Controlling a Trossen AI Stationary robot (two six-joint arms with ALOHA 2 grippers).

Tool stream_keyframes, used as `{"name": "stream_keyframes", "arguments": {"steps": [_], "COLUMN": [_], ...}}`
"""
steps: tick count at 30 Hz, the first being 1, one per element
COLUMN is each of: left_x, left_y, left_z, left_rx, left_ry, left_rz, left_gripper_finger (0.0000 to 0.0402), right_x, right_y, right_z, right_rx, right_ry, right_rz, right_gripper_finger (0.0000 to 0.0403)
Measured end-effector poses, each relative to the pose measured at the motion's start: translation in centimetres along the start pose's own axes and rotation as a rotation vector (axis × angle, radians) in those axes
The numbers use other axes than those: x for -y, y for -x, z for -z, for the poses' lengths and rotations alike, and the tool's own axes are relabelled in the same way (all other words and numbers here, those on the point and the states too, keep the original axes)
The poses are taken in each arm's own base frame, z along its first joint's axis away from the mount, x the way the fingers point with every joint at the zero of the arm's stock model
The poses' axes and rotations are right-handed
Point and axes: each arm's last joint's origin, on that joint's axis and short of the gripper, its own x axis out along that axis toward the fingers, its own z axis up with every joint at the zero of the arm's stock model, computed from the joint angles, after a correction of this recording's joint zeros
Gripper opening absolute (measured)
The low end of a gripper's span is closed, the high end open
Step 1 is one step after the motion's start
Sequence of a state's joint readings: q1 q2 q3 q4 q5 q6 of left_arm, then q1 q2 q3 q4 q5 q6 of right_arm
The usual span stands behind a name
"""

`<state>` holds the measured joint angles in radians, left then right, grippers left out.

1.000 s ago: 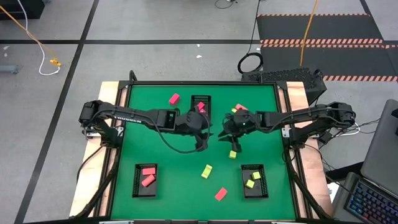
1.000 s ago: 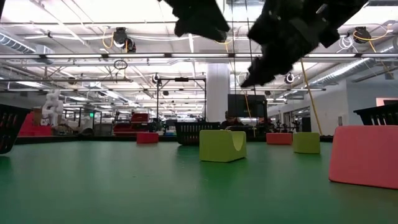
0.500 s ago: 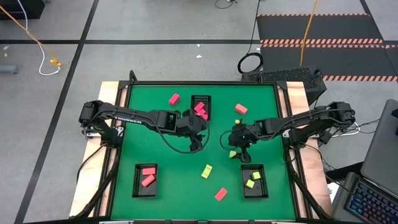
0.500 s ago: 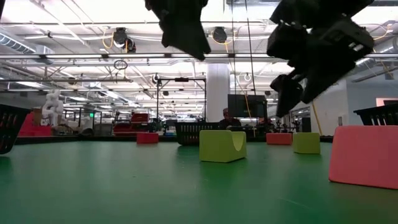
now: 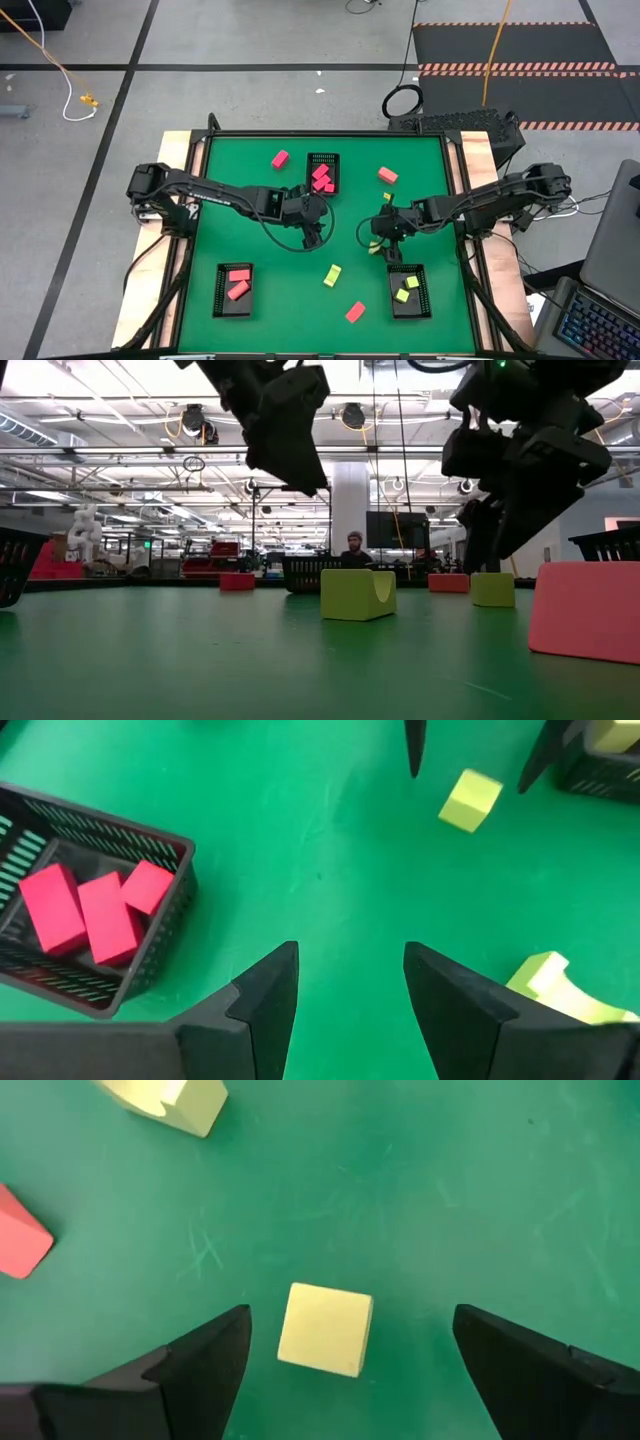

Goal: Sort & place blocks by color
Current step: Put the green block into the bottom right black bin

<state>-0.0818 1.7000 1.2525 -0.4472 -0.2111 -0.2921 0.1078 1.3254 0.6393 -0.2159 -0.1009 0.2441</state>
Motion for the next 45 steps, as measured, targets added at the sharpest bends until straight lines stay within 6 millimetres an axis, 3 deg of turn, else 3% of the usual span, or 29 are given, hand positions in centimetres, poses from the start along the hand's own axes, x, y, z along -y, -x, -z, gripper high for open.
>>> {"name": "stream_keyframes", "arguments": {"steps": [5, 13, 18, 23, 28, 30, 38, 45], "left_x": [0.0, 0.1, 0.2, 0.4, 0.7, 0.7, 0.9, 1.6], "left_y": [-0.3, -0.3, -0.3, -0.2, -0.2, -0.2, -0.1, 0.0], "left_z": [0.4, 0.3, 0.3, 0.4, 0.5, 0.5, 0.6, 0.7], "left_rx": [0.002, 0.017, 0.012, 0.012, 0.011, 0.011, 0.011, 0.018], "left_ry": [0.016, 0.033, 0.030, 0.024, 0.024, 0.024, 0.032, 0.003], "left_rz": [0.001, 0.007, 0.008, 0.012, 0.017, 0.017, 0.021, 0.036], "left_gripper_finger": [0.0186, 0.0186, 0.0186, 0.0186, 0.0186, 0.0186, 0.0186, 0.0186], "right_x": [-0.1, -0.3, -0.4, -0.4, -0.5, -0.6, -1.2, -3.2], "right_y": [-0.2, -2.6, -2.9, -2.4, -1.9, -1.5, 2.1, 6.3], "right_z": [0.0, 0.9, 0.8, 0.6, 0.3, 0.2, -0.2, 1.7], "right_rx": [0.014, -0.078, -0.070, -0.041, -0.014, 0.002, 0.094, 0.066], "right_ry": [-0.005, 0.025, 0.038, 0.044, 0.081, 0.097, 0.130, 0.133], "right_rz": [0.009, 0.065, 0.103, 0.121, 0.112, 0.107, 0.025, -0.172], "right_gripper_finger": [0.0339, 0.0338, 0.0327, 0.0264, 0.0152, 0.0119, 0.0120, 0.0120]}}
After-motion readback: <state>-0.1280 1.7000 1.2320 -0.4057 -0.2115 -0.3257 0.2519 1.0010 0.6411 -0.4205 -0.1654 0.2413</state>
